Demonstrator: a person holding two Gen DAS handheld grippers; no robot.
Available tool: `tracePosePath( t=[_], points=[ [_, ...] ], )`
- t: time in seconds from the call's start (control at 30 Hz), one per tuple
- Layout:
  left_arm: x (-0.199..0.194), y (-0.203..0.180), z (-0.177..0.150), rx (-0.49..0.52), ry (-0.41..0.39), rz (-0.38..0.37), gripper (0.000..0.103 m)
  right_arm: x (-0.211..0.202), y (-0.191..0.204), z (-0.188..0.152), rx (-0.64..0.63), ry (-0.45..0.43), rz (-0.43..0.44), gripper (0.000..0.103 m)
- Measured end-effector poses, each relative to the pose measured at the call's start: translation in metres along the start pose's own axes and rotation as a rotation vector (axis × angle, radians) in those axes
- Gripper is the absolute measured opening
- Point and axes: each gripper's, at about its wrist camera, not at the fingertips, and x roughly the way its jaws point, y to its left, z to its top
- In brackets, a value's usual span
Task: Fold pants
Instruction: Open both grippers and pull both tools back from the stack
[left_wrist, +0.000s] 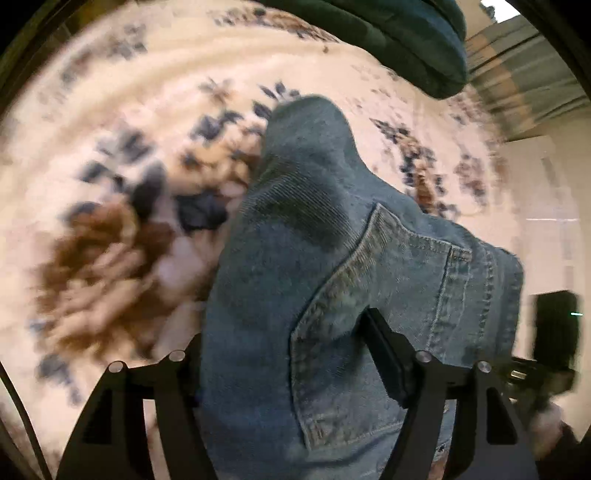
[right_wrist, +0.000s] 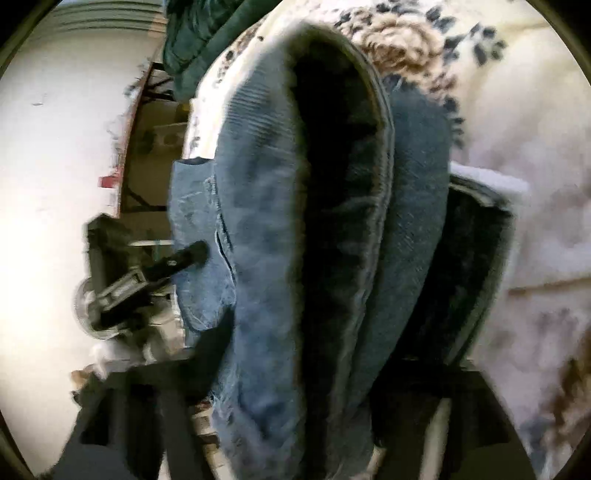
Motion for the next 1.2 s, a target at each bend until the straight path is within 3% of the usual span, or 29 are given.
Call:
tracePosePath(
  t=[0.03, 0.07, 0.13, 0.27, 0.4, 0.5, 0.57, 0.77, 1.07, 1.2],
  points=[
    [-0.011, -0.010, -0.004, 0.015, -0.025, 0.073, 0.070, -0.012, 0.008, -0.003, -0.017, -0.020, -0.053, 0.095],
    [-0.025, -0.025, -0.010, 0.040, -0.061, 0.192, 0.071, -0.021, 0.012, -0.008, -0.031, -0.034, -0.086, 0.095],
    [-0.043, -0.043, -0.022, 0.070, -0.104, 0.310, 0.072, -0.041, 0.040, -0.010, -0.075, -0.076, -0.237, 0.095],
    [-0.095, -0.087, -0.058, 0.064, -0.183, 0.350, 0.075, -0.092, 0.088, -0.032, -0.192, -0.162, -0.560, 0.095],
    [-0.156, -0.140, -0.100, 0.050, -0.261, 0.402, 0.075, -0.160, 0.121, -0.065, -0.267, -0.273, -0.685, 0.095],
    [-0.202, -0.179, -0.135, 0.029, -0.314, 0.423, 0.075, -0.213, 0.136, -0.093, -0.293, -0.312, -0.685, 0.096],
    [-0.229, -0.204, -0.159, 0.030, -0.343, 0.435, 0.075, -0.266, 0.162, -0.131, -0.325, -0.345, -0.681, 0.096],
    [-0.290, -0.276, -0.233, 0.013, -0.421, 0.424, 0.076, -0.374, 0.199, -0.215, -0.463, -0.412, -0.642, 0.096],
    [-0.347, -0.363, -0.338, -0.111, -0.531, 0.464, 0.076, -0.504, 0.206, -0.327, -0.609, -0.458, -0.551, 0.099],
    [-0.370, -0.394, -0.377, -0.167, -0.568, 0.487, 0.083, -0.555, 0.205, -0.372, -0.665, -0.475, -0.536, 0.099]
  ],
)
